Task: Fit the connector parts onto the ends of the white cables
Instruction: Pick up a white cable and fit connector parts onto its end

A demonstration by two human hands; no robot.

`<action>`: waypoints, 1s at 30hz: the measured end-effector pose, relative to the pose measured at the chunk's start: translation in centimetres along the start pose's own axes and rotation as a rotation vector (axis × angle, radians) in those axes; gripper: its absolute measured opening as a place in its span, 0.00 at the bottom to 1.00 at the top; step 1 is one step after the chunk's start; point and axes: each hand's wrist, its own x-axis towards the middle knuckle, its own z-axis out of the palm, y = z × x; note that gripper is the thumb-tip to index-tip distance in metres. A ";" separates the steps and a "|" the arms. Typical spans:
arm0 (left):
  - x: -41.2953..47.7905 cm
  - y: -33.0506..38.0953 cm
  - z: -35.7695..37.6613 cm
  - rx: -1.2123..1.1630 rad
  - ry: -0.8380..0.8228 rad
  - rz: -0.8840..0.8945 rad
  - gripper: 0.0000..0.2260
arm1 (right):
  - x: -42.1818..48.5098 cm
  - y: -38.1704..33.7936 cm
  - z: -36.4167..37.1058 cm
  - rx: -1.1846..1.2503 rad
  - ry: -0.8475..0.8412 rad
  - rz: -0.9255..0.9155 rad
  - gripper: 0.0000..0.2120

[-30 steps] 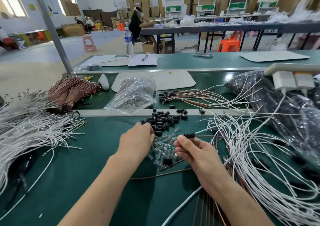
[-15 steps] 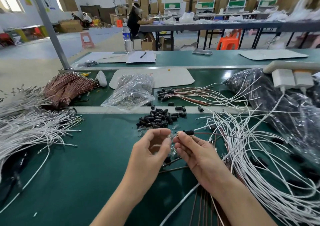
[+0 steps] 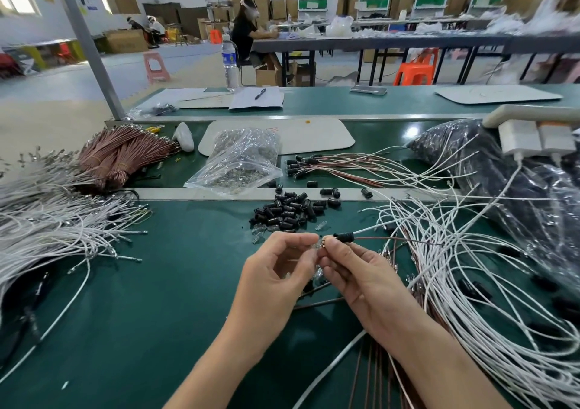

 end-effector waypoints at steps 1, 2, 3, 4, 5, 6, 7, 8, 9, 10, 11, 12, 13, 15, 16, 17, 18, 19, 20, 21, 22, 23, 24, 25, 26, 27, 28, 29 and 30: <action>0.0 0.0 0.0 -0.005 0.001 0.006 0.09 | 0.0 0.0 0.0 -0.001 -0.002 -0.004 0.11; 0.0 0.0 0.0 -0.010 0.000 0.010 0.09 | 0.0 0.1 0.0 -0.003 -0.002 -0.007 0.11; 0.0 0.0 0.0 -0.016 -0.001 0.011 0.09 | 0.0 0.1 0.0 -0.005 0.000 -0.010 0.11; 0.0 0.0 0.0 -0.020 -0.003 0.010 0.09 | 0.0 0.0 -0.1 -0.007 0.002 -0.013 0.11; 0.0 0.0 0.0 -0.025 -0.005 0.010 0.09 | -0.1 0.0 -0.1 -0.007 0.002 -0.016 0.11; 0.0 0.0 -0.1 -0.028 -0.008 0.011 0.09 | -0.1 0.1 -0.1 -0.008 0.000 -0.020 0.11; 0.0 -0.1 -0.1 -0.027 -0.012 0.014 0.09 | -0.2 0.1 -0.2 -0.009 -0.001 -0.026 0.11; 0.1 -0.1 -0.1 -0.024 -0.013 0.016 0.09 | -0.2 0.1 -0.2 -0.010 0.001 -0.031 0.10; 0.1 -0.2 -0.2 -0.022 -0.011 0.019 0.09 | -0.2 0.2 -0.1 -0.011 0.007 -0.037 0.09; 0.1 -0.3 -0.1 -0.020 -0.007 0.021 0.09 | -0.2 0.3 -0.1 -0.013 0.014 -0.042 0.09; 0.1 -0.4 -0.2 -0.018 -0.003 0.024 0.09 | -0.2 0.3 0.0 -0.015 0.021 -0.046 0.08; 0.1 -0.4 -0.1 -0.017 0.000 0.027 0.09 | -0.2 0.4 0.0 -0.018 0.027 -0.049 0.08; 0.1 -0.4 -0.1 -0.017 0.002 0.029 0.09 | -0.2 0.4 0.1 -0.020 0.030 -0.051 0.08; 0.1 -0.5 0.0 -0.025 0.005 0.031 0.09 | -0.2 0.4 0.0 -0.019 0.034 -0.054 0.08; 0.1 -0.5 0.0 -0.031 0.008 0.032 0.09 | -0.2 0.4 0.0 -0.017 0.032 -0.052 0.08; 0.2 -0.6 0.0 -0.036 0.009 0.033 0.09 | -0.3 0.4 0.0 -0.016 0.028 -0.050 0.09; 0.2 -0.6 0.0 -0.039 0.009 0.036 0.09 | -0.3 0.4 0.0 -0.018 0.024 -0.051 0.09; 0.2 -0.7 0.0 -0.035 0.007 0.042 0.10 | -0.3 0.5 0.0 -0.025 0.023 -0.053 0.09; 0.2 -0.7 0.1 -0.025 0.004 0.049 0.10 | -0.3 0.5 0.0 -0.033 0.025 -0.055 0.09; 0.2 -0.8 0.1 -0.012 0.003 0.057 0.10 | -0.3 0.6 0.1 -0.039 0.028 -0.056 0.09; 0.2 -0.9 0.2 -0.002 0.005 0.064 0.10 | -0.3 0.6 0.1 -0.042 0.031 -0.057 0.08; 0.2 -0.9 0.2 0.009 0.009 0.073 0.10 | -0.3 0.6 0.1 -0.040 0.033 -0.056 0.08; 0.3 -1.0 0.2 0.027 0.012 0.088 0.10 | -0.3 0.6 0.2 -0.036 0.033 -0.055 0.07; 0.3 -1.0 0.2 0.055 0.017 0.107 0.10 | -0.2 0.5 0.2 -0.034 0.033 -0.052 0.07; 0.3 -1.1 0.2 0.089 0.021 0.128 0.10 | -0.2 0.5 0.2 -0.035 0.034 -0.049 0.08; 0.3 -1.1 0.2 0.125 0.023 0.152 0.11 | -0.3 0.5 0.2 -0.038 0.035 -0.047 0.09; 0.2 -1.1 0.1 0.167 0.024 0.181 0.11 | -0.3 0.5 0.1 -0.041 0.036 -0.047 0.10; 0.2 -1.2 0.0 0.215 0.025 0.218 0.11 | -0.3 0.6 0.1 -0.046 0.035 -0.049 0.11; 0.2 -1.3 0.0 0.263 0.026 0.257 0.10 | -0.2 0.7 0.2 -0.054 0.031 -0.050 0.11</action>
